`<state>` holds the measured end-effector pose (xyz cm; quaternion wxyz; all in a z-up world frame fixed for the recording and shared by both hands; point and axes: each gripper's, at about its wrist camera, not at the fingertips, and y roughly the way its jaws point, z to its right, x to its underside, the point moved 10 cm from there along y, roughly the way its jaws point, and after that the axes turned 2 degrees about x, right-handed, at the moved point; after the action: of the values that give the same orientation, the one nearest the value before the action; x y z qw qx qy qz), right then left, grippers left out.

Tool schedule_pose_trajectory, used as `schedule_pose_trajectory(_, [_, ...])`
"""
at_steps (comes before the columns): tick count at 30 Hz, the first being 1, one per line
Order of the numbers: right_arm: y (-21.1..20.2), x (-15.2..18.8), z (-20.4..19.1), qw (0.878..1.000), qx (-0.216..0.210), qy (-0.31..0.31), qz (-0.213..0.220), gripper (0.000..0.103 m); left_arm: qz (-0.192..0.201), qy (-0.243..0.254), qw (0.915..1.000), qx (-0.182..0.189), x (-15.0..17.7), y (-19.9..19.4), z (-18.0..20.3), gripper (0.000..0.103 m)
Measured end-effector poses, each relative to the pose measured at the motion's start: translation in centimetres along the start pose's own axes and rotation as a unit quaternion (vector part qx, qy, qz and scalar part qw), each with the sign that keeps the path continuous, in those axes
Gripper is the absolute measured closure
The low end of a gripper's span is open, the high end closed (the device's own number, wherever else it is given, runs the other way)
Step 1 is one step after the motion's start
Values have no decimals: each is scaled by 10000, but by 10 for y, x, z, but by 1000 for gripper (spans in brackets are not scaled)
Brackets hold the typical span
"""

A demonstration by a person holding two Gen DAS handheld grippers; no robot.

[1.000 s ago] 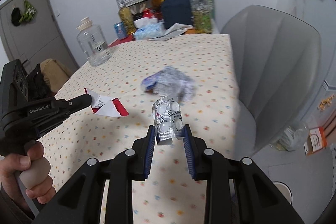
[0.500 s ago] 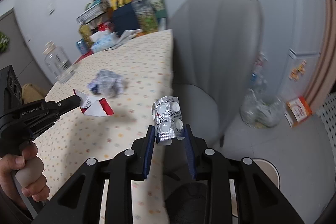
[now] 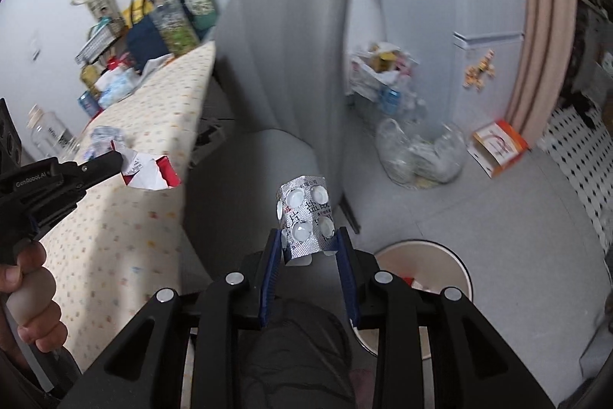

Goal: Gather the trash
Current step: 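Carry the wrapper with the left tool while the right tool carries the blister pack to the bin, then open the right tool over the bin while the left tool opens to drop the wrapper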

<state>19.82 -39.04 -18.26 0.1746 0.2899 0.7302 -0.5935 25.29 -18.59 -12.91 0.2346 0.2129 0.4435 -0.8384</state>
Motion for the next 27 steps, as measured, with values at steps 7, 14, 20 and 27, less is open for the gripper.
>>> schedule_pose_trajectory(7, [13, 14, 43, 9989, 127, 422, -157, 71, -335, 271, 9991, 38, 19, 31, 29, 101])
schedule_pose_trajectory(14, [24, 25, 68, 9967, 206, 713, -327, 48, -557, 422, 9976, 35, 30, 49, 45, 101])
schedule_pose_trajectory(20, [17, 28, 93, 9943, 293, 990, -270, 43, -751, 570, 9955, 55, 41, 63, 57, 101])
schedule_pose_trajectory(27, [6, 30, 119, 9919, 409, 1191, -152, 43, -939, 709, 9930, 106, 53, 77, 74, 101])
